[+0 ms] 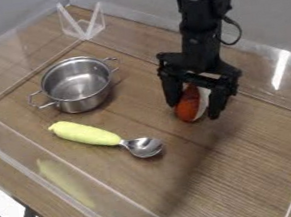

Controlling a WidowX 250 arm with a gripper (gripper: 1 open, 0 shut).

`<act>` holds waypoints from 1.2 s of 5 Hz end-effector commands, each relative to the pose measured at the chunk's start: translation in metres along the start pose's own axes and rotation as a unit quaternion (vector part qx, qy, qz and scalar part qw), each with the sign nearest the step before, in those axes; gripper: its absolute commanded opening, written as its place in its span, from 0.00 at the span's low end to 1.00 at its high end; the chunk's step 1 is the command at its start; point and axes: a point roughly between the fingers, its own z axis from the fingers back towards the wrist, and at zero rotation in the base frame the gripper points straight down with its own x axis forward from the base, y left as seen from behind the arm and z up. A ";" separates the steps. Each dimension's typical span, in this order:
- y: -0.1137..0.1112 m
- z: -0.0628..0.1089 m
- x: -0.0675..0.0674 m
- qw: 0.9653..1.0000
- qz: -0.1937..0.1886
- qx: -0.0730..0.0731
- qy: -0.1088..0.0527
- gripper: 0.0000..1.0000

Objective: Put mushroom into the silver pot

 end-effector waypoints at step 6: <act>-0.003 0.020 0.021 0.995 0.090 0.001 -0.030 1.00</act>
